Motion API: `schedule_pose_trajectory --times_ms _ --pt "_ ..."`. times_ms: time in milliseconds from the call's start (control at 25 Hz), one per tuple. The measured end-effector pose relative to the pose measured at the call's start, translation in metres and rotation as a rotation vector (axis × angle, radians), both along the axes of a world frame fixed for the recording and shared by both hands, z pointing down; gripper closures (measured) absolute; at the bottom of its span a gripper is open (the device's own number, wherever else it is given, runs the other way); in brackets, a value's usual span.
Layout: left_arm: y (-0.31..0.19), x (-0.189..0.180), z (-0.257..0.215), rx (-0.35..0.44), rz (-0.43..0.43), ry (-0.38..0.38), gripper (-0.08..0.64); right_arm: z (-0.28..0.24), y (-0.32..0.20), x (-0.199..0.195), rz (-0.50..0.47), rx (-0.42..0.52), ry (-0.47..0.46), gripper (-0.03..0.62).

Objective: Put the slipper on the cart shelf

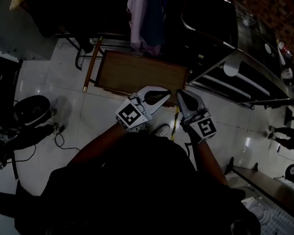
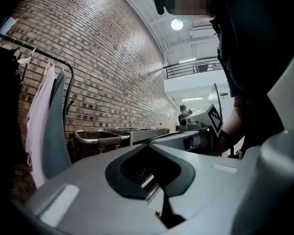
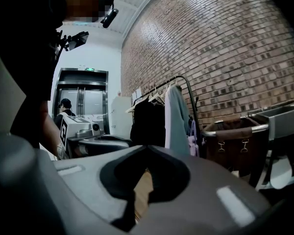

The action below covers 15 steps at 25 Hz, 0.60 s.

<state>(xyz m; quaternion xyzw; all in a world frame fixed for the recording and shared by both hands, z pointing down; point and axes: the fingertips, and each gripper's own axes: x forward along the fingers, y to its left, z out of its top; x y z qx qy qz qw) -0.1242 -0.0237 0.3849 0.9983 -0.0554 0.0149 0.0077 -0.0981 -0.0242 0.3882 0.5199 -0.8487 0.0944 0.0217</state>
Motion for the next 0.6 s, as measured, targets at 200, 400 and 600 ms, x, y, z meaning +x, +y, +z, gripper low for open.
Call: schedule_pose_trajectory --times_ms 200,400,600 --pt "-0.002 0.002 0.007 0.015 -0.003 -0.008 0.557 0.003 -0.001 0.003 -0.006 0.001 -0.002 0.592" --pt "-0.002 0.006 0.006 0.007 -0.007 -0.007 0.558 0.005 -0.002 0.006 -0.011 -0.001 -0.005 0.592" --pt "-0.006 0.013 0.006 0.006 -0.02 -0.019 0.558 0.007 -0.005 0.012 -0.022 -0.004 -0.007 0.592"
